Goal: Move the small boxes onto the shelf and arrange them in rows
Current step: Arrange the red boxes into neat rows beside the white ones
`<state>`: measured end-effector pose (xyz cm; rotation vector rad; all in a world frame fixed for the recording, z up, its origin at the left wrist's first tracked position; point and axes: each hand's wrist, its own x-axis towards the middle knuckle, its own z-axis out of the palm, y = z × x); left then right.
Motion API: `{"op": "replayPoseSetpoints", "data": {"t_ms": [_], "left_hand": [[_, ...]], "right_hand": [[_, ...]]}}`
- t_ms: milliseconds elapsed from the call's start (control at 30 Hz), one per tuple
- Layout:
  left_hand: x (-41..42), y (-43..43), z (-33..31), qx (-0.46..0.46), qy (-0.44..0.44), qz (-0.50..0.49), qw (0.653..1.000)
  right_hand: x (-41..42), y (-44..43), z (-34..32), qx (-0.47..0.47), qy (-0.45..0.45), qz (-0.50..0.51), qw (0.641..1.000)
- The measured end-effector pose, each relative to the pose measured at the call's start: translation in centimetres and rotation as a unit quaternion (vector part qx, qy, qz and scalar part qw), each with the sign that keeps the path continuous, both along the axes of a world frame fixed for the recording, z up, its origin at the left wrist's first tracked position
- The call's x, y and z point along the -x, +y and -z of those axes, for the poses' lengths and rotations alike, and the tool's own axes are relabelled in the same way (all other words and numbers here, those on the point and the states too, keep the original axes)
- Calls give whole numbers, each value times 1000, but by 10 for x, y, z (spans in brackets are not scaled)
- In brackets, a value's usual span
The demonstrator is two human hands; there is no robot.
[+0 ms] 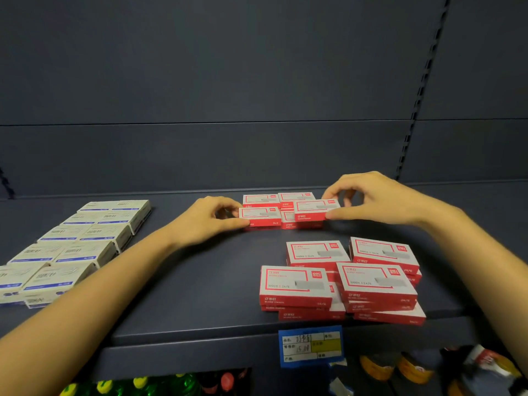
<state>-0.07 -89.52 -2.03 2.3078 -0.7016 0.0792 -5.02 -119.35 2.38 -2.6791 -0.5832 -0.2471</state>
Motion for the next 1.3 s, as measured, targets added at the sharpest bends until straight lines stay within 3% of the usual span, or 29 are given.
{"op": "replayPoseSetpoints", "data": {"t_ms": [167, 867, 1033, 1167, 1300], "left_hand": [[-5, -2, 9, 55, 3, -25, 998], [4, -9, 9, 79, -104, -97, 987], [44, -5, -16, 133, -15, 35, 990], [75, -1, -24, 78, 20, 140, 987], [91, 1, -24, 29, 40, 177, 983]], "right_hand": [[-24, 4, 12, 7, 20, 8, 1000], [-31, 9, 22, -99, 5, -23, 995], [1, 1, 1, -82, 64, -89, 991], [24, 1, -5, -26, 114, -118, 986], [36, 7, -9, -1, 122, -123, 985]]}}
